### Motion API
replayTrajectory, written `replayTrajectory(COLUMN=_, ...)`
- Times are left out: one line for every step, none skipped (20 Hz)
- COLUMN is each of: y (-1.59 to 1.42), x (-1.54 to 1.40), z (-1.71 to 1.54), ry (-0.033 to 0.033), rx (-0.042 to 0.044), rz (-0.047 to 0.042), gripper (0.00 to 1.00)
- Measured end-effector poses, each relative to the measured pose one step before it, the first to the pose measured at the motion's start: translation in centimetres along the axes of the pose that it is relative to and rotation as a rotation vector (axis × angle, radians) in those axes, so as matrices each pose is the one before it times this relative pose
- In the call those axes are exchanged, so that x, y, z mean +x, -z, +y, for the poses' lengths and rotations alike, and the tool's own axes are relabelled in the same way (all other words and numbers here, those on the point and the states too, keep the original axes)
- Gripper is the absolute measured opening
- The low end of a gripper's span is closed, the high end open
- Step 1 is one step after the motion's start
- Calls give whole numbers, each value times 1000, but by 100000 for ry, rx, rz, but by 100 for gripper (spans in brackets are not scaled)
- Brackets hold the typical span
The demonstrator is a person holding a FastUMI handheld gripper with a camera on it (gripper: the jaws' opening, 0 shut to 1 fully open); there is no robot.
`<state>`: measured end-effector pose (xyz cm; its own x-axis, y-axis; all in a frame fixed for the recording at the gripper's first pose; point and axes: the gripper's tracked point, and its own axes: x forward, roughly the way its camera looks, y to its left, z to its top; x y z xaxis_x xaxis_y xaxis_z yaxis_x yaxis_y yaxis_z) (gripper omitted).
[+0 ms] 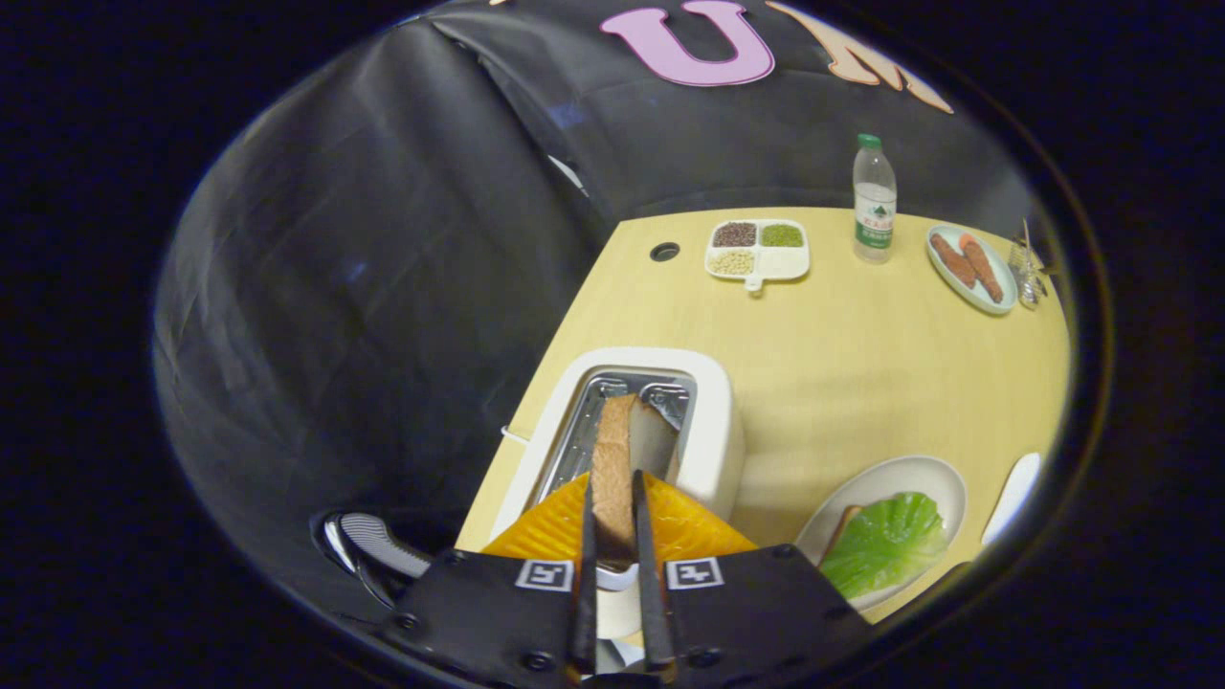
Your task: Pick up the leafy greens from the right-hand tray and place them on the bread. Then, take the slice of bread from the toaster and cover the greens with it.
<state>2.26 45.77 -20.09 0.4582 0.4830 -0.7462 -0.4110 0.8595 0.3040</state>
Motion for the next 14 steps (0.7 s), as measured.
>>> replayTrajectory(y=90, x=-114, z=3, ry=-133, rx=242, rz=513, gripper=18)
replayTrajectory(y=-4, x=-165, z=25, ry=272, rx=249, rz=-197, gripper=18)
replayTrajectory(y=-230, x=-145, z=-108, ry=43, rx=-433, rz=-699, gripper=18)
replayTrajectory(y=88, x=-325, z=27, ry=-272, rx=998, rz=-279, gripper=18)
replayTrajectory(y=-99, x=-45, z=274, ry=-1175, rx=-108, rz=134, gripper=9)
replayTrajectory(y=-167, x=-194, z=17, ry=-151, rx=-50, rz=-293, gripper=9)
replayTrajectory(y=-203, x=-341, z=-57, ry=-494, rx=201, rz=-571, gripper=9)
replayTrajectory(y=-256, x=-416, z=81, ry=-721, rx=422, rz=-542, gripper=9)
replayTrajectory(y=-306, x=-498, z=51, ry=-769, rx=418, rz=-735, gripper=9)
replayTrajectory(y=-452, x=-574, z=-42, ry=-958, rx=468, rz=-1078, gripper=9)
replayTrajectory(y=-558, x=-677, z=-17, ry=-924, rx=497, rz=-1220, gripper=9)
replayTrajectory(y=-631, x=-743, z=-30, ry=-1088, rx=792, rz=-1324, gripper=9)
replayTrajectory(y=-581, x=-758, z=-51, ry=-1040, rx=960, rz=-1235, gripper=9)
replayTrajectory(y=-428, x=-960, z=-198, ry=-971, rx=1177, rz=-1068, gripper=9)
